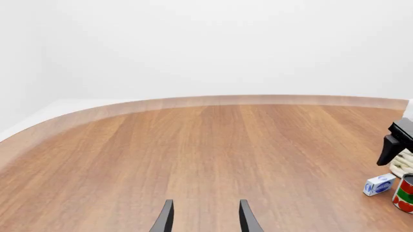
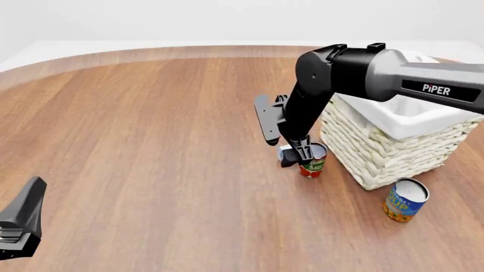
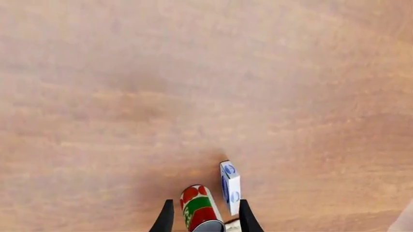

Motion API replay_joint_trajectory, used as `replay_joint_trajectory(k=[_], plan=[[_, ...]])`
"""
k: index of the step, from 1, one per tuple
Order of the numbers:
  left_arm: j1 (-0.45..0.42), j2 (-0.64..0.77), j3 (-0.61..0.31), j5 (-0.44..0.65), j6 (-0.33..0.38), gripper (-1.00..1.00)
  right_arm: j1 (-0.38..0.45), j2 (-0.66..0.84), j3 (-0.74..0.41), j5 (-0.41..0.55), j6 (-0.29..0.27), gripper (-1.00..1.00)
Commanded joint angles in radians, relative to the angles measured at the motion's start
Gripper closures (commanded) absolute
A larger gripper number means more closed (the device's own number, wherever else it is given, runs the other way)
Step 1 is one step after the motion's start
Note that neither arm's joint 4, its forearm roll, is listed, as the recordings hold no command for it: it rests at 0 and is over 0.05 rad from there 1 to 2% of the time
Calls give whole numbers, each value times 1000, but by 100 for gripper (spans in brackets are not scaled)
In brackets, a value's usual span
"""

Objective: Pick up the alphabet soup and the cream cheese box, and put them in the basket.

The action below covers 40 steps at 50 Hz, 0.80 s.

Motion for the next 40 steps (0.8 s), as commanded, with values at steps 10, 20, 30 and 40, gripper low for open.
replay_joint_trajectory(k=[10,20,30,40], plan=[[0,0,0,0,0,-100,-10,60,-76,38,-3,-100],[0,0,0,0,0,-100,-3,89,-98,56,2,-100],[0,0,0,0,0,-100,-17,131,-124,79,-6,-100],[0,0,0,0,0,-100,-25,152,-119,73,-31,-100]])
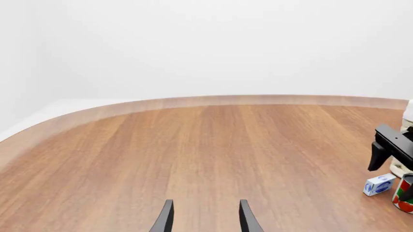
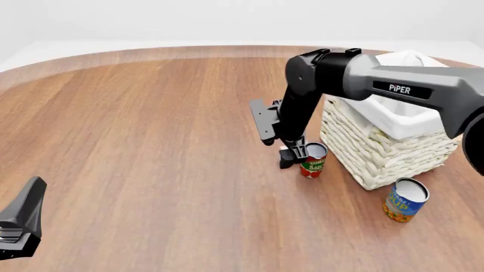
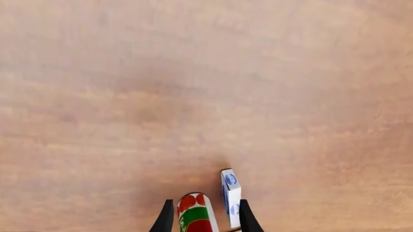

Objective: Pick up the alphabet soup and the cream cheese box, and put them in the basket.

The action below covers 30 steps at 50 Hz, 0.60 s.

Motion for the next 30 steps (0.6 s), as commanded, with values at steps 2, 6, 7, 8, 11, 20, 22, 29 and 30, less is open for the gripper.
replay_joint_trajectory(k=[2,6,7,8,11,20,22,29,30], plan=[[0,0,0,0,0,-100,-2,30,-16,10,-11,-100],[0,0,0,0,0,-100,-3,42,-20,11,-17,-100],[0,0,0,0,0,-100,-3,42,-20,11,-17,-100],[0,0,0,0,0,-100,-5,45,-25,13,-17,-100],[0,0,0,0,0,-100,-4,52,-34,18,-19,-100],[0,0,0,0,0,-100,-13,75,-64,30,-29,-100],[0,0,0,0,0,-100,-17,80,-75,35,-32,-100],[0,0,0,0,0,-100,-25,96,-99,44,-44,-100],[0,0,0,0,0,-100,-27,100,-109,49,-43,-100]])
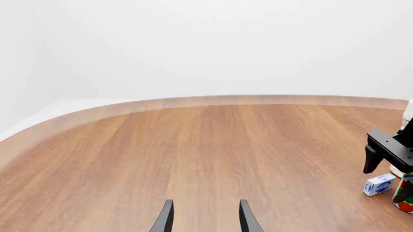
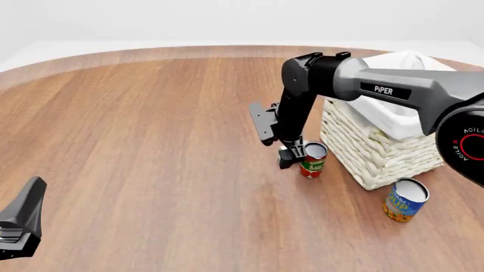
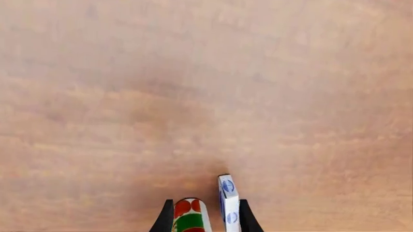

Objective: Pick up the alphabet soup and the cream cheese box, and put them in the basket.

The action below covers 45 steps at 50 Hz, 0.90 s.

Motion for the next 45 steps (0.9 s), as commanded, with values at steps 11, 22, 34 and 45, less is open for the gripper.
replay_joint_trajectory(k=[11,22,34,45], plan=[[0,0,0,0,0,-100,-37,51,-82,35,-37,-100],[0,0,0,0,0,-100,-46,77,-130,58,-50,-100],[0,0,0,0,0,-100,-40,113,-172,76,-51,-100],[0,0,0,0,0,-100,-43,140,-195,87,-52,-100]])
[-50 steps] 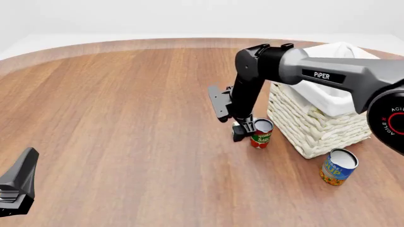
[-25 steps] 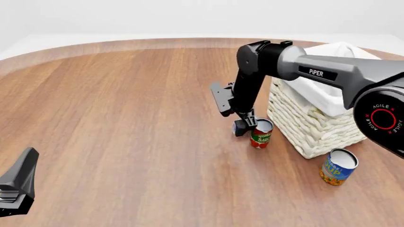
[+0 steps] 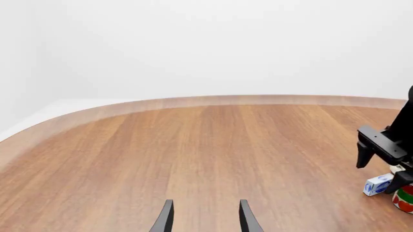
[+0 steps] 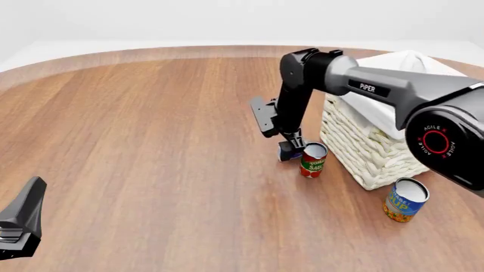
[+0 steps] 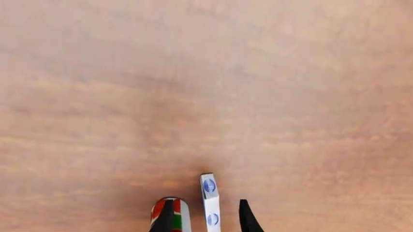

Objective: Pick up the alphabet soup and the cream cheese box, and put them in the basket.

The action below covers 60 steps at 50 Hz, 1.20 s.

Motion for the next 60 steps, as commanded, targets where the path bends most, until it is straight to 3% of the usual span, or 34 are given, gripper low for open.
replay_joint_trajectory(k=[1,60], plan=[[0,0,0,0,0,-100,-6,31,-31,14,-5,-100],[0,0,0,0,0,-100,-25,134,-136,69,11,-100]])
